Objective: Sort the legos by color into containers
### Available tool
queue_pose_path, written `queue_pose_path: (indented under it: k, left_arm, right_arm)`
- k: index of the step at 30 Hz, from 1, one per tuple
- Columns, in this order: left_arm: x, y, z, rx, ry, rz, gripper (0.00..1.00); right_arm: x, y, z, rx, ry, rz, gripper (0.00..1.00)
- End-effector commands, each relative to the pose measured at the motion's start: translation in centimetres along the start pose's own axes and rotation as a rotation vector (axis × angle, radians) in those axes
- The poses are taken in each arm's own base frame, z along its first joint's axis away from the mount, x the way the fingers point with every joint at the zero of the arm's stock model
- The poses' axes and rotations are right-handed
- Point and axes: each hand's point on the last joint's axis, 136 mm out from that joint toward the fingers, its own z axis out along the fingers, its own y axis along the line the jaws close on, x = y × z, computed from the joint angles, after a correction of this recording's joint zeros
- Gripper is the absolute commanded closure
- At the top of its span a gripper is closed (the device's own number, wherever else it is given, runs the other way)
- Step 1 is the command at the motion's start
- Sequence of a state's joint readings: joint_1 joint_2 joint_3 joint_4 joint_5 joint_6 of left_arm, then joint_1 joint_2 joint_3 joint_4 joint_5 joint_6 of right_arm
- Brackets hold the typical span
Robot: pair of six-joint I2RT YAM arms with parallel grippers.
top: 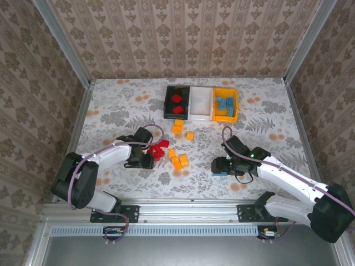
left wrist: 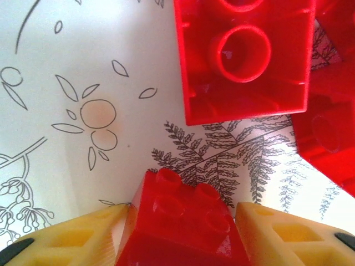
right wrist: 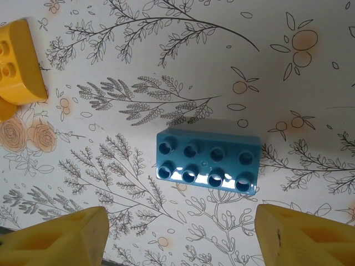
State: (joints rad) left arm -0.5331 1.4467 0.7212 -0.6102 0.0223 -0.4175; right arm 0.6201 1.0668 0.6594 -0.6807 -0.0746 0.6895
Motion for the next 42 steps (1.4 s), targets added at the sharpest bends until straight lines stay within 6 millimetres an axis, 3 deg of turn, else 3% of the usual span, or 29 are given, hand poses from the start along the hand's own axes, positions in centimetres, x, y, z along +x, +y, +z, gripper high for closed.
queue_pose_path:
  k: [1, 5, 12, 18, 21, 27, 31, 38, 42]
  left_arm:
    - [0.4, -0.8, 0.5, 0.041, 0.020, 0.016, 0.48]
    - [0.2, -0.8, -0.2, 0.043, 0.005, 0.015, 0.49]
    - [-1.1, -1.0, -3.2, 0.070, -0.073, 0.002, 0.54]
    - [-2.7, -1.2, -5.8, 0.100, -0.130, -0.007, 0.56]
    - [-4.5, -1.7, -7.4, 0.118, -0.159, 0.007, 0.56]
    - [-11.4, -3.7, -11.3, 0.145, -0.237, 0.075, 0.55]
    - [-17.6, -4.8, -13.2, 0.168, -0.280, 0.099, 0.56]
    - [-26.6, -7.1, -12.7, 0.187, -0.284, 0.151, 0.56]
    - [-29.8, -7.7, -11.5, 0.170, -0.276, 0.168, 0.56]
  right_arm:
    - [-0.7, 0.3, -0.4, 0.009, -0.022, 0.012, 0.28]
    - [-0.6, 0.4, -0.3, 0.009, -0.020, 0.009, 0.28]
    - [-0.7, 0.5, -0.2, 0.008, -0.020, 0.008, 0.28]
    - [-0.6, 0.5, -0.1, 0.007, -0.019, 0.006, 0.28]
    - [-0.6, 0.5, 0.0, 0.008, -0.016, 0.003, 0.28]
    - [-0.6, 0.5, 0.4, 0.012, -0.009, 0.004, 0.28]
    - [-0.4, 0.2, 0.7, 0.020, -0.006, 0.008, 0.28]
    - [-0.2, -0.3, 0.6, 0.043, -0.006, 0.013, 0.28]
    - [0.0, -0.5, 0.6, 0.046, -0.003, 0.019, 0.28]
